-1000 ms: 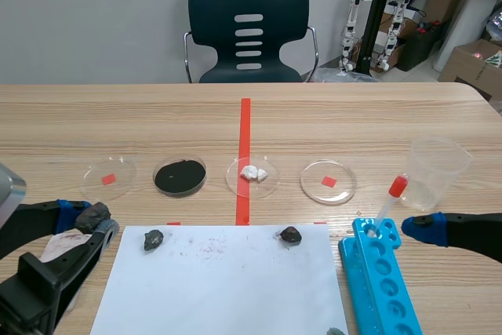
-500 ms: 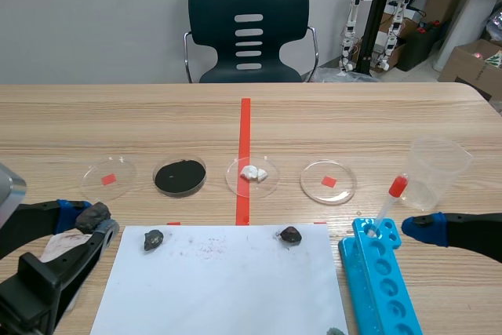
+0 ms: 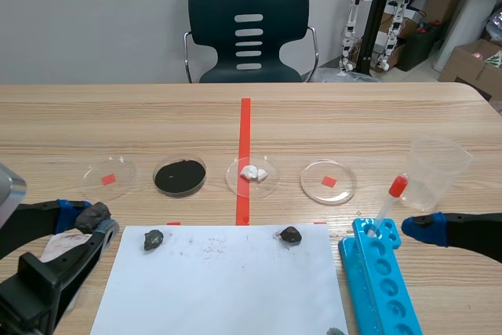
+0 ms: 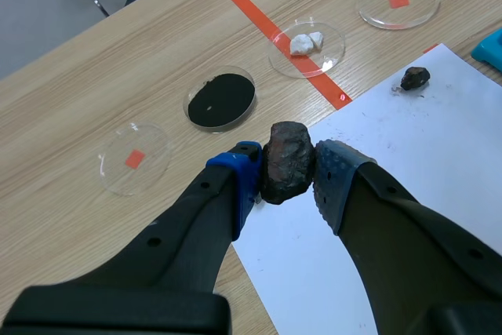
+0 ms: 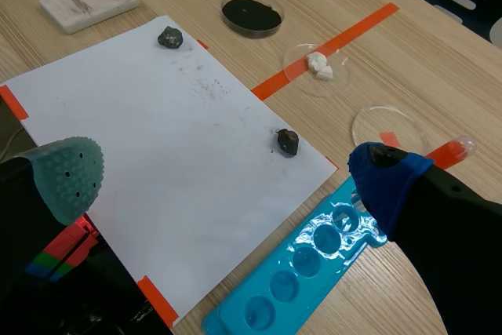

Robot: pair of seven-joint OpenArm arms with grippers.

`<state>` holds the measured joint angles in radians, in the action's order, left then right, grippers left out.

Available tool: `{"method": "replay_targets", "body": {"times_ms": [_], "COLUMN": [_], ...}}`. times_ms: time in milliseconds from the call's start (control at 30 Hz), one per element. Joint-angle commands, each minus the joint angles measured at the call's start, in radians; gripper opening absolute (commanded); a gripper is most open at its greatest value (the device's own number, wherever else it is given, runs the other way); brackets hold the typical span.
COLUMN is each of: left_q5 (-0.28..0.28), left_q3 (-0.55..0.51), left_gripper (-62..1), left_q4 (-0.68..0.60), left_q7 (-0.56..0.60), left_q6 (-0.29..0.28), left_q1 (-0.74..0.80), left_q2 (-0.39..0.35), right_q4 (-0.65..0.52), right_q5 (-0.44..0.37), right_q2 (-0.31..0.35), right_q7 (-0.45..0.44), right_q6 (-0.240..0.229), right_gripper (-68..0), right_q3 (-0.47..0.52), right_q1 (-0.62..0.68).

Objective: Rub the mineral on the streak plate

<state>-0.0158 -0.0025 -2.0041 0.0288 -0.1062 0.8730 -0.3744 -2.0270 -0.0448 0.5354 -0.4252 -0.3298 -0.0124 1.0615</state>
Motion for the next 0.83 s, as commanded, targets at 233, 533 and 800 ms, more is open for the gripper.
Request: {"method": "replay_targets", "body": {"times_ms": [233,533,800], "left_q5": [0.003,0.003,0.003], "left_q3": [0.002,0.002,0.002], "left_gripper": [-47.9,-47.9,-47.9], "left_q4": [-0.019,-0.019,-0.019], "left_q7": [0.021,0.059,0.058], "left_q6": [0.002,0.002,0.002], "left_q1": [0.01,0.01,0.01], "left_q2": [-0.008,-0.008,-0.008], "right_q4": [-0.008,-0.008,-0.008], "right_q5": [-0.01,-0.01,-0.01], "right_q2": [0.005,0.005,0.005], "right_q7": [-0.018,-0.018,-0.018], "right_q6": [0.0,0.0,0.0], "right_gripper": [0.4,0.4,0.4], "right_q3": [0.007,0.007,0.007], "right_q1": [-0.003,-0.003,-0.003]}}
